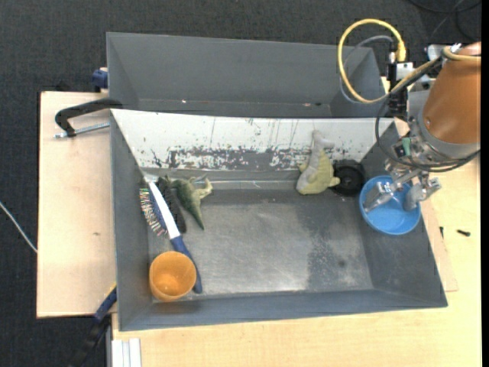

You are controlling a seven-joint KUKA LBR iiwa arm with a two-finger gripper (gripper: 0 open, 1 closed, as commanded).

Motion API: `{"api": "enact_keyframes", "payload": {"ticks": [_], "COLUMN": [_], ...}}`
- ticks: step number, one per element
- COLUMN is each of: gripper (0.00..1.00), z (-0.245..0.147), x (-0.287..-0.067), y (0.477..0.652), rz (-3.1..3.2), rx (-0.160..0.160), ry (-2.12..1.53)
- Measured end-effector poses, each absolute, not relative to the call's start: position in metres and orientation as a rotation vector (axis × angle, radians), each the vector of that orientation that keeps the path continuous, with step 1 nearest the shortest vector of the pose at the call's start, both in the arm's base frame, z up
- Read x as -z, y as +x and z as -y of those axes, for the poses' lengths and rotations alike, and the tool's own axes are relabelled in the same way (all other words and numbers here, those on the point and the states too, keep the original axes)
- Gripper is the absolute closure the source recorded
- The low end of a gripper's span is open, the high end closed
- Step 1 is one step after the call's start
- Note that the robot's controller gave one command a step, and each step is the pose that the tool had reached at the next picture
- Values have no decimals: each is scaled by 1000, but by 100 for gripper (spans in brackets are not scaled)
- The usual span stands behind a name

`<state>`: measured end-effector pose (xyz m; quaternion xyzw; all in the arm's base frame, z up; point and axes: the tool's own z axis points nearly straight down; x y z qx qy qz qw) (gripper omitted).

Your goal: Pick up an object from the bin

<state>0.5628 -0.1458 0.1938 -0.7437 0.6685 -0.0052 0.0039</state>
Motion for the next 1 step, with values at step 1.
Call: {"api": "enact_keyframes", "payload": {"ticks": [1], "gripper": [100], "z": [144], "x": [-189], "y": [561], "rz": [-2097], "rx": [0], "ry": [-2335]}}
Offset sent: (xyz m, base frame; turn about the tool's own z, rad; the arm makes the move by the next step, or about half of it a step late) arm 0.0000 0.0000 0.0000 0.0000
